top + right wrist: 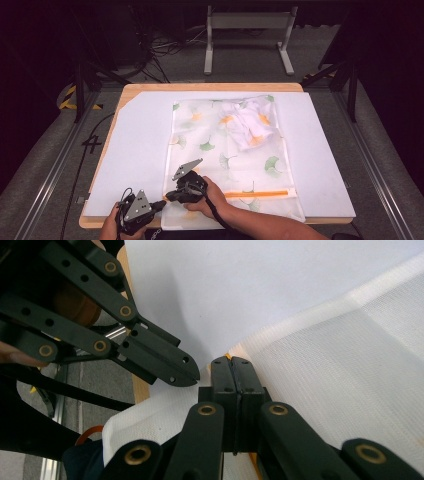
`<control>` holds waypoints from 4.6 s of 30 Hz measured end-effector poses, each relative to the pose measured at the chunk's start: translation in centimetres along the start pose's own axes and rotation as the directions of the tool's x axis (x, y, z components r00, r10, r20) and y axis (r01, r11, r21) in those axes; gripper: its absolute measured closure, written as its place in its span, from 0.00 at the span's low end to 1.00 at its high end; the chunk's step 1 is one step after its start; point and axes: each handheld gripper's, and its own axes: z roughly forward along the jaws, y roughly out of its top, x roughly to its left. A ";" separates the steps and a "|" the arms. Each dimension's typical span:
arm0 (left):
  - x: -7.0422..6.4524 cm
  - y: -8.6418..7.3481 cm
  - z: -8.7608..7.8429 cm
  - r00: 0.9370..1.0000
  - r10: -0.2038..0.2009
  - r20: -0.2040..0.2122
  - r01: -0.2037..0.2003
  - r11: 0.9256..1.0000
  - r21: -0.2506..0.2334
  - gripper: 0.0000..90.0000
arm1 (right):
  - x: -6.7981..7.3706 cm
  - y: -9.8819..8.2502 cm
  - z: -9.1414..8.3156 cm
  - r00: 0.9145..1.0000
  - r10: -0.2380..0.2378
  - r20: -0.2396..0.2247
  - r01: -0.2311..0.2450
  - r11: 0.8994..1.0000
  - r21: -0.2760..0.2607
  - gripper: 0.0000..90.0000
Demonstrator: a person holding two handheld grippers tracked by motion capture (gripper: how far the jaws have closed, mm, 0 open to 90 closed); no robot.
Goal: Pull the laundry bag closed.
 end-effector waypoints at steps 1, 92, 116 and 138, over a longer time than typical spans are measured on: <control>0.0 0.0 0.0 1.000 -0.002 0.002 0.002 1.000 0.000 1.00 | 0.1 0.0 -0.1 1.000 -0.008 0.008 0.008 1.000 0.002 1.00; -1.8 2.8 2.4 0.993 0.095 0.072 -0.097 0.995 0.029 1.00 | -2.3 -4.6 -7.7 0.996 -0.023 0.088 0.021 1.000 0.020 1.00; -1.7 2.6 2.4 0.994 0.079 0.075 -0.081 0.997 0.019 1.00 | -4.2 -7.6 -12.5 0.986 0.052 0.159 -0.051 0.999 -0.014 1.00; -1.6 2.4 2.4 0.994 0.065 0.087 -0.066 0.998 0.012 1.00 | -5.8 -12.1 -17.9 0.968 0.137 0.212 -0.129 0.990 -0.048 1.00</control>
